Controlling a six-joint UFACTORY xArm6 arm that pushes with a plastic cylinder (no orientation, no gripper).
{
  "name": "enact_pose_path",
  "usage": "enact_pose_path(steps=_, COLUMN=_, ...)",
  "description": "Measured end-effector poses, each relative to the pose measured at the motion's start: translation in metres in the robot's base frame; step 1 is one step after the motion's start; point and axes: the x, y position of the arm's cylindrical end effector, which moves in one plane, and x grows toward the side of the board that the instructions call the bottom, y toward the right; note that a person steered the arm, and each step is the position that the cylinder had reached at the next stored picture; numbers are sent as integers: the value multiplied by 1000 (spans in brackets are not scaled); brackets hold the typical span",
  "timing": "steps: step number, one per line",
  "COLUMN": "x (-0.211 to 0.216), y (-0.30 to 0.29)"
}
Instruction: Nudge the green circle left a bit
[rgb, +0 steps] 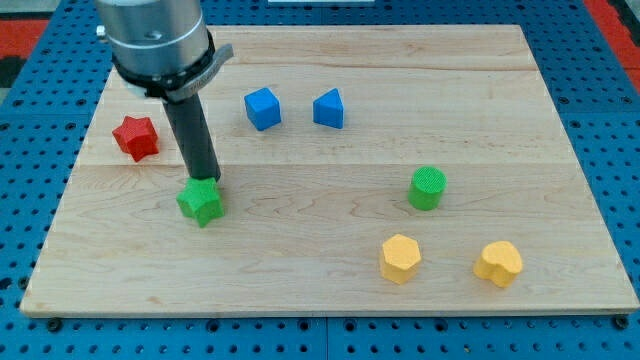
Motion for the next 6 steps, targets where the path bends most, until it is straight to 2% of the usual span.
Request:
enact_pose_path(steps=2, x=69, y=36)
enact_pose_path(steps=3, x=60, y=48)
enact_pose_path(steps=4, x=29, y=125)
enact_pose_path(steps=6, x=66, y=259)
